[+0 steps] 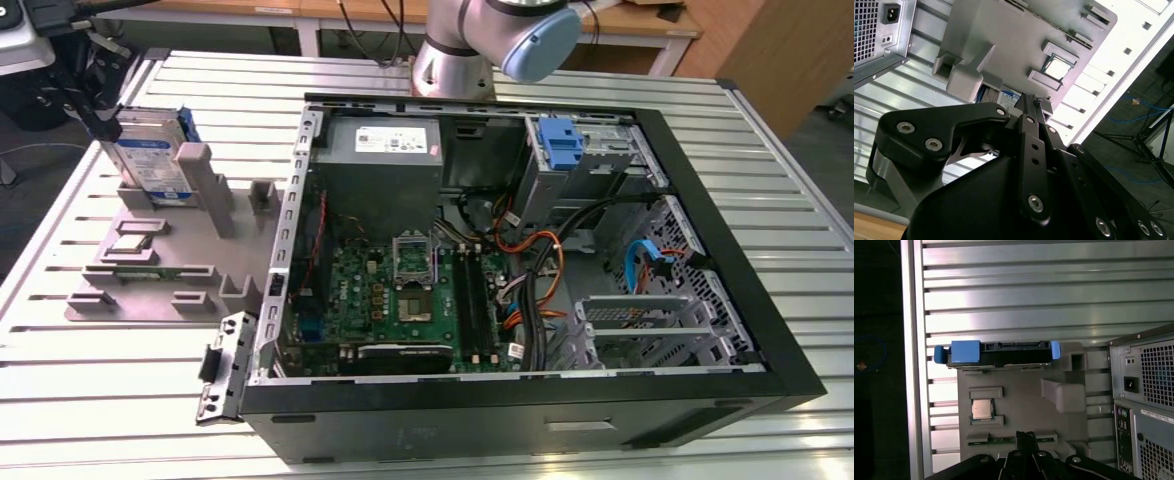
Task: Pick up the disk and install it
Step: 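Reach for the disk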
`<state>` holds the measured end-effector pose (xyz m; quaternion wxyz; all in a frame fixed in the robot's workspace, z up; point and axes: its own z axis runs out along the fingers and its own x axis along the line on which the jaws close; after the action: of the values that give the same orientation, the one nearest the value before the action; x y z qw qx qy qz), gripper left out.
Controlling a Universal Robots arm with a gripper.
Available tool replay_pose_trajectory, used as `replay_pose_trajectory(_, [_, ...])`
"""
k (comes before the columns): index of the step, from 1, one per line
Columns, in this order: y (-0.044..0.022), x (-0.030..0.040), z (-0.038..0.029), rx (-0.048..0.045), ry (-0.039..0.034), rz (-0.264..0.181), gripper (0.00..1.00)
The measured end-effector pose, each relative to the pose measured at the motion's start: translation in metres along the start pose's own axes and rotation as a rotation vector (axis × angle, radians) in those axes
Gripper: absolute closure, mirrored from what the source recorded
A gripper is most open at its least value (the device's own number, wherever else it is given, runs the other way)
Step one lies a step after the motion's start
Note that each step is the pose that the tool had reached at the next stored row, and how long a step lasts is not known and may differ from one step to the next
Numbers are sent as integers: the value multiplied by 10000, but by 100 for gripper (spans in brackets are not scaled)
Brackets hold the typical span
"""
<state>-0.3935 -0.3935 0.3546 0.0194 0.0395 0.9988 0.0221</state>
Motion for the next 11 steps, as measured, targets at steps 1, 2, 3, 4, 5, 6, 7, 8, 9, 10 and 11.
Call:
replay_pose_trajectory(1, [14, 1, 1, -1, 0, 0, 90])
replay_pose_trajectory(2, [30, 2, 2, -1, -1, 0, 90])
replay_pose_trajectory(3, [48, 4, 3, -1, 0, 0, 90])
replay_pose_trajectory(4, [66, 5, 4, -1, 0, 0, 90])
replay_pose_trajectory(5, [84, 6, 6, -1, -1, -1, 90])
replay_pose_trajectory(6, [102, 8, 7, 0, 0, -1, 90])
replay_pose_trajectory(7, [118, 9, 8, -1, 0, -1, 90])
replay_pose_trajectory(8, [134, 10, 9, -1, 0, -1, 90])
replay_pose_trajectory(9, [151, 12, 10, -1, 0, -1, 90])
replay_pose_trajectory(10, [171, 13, 11, -1, 0, -1, 90])
replay_pose_trajectory(11, [188, 15, 12, -1, 0, 0, 90])
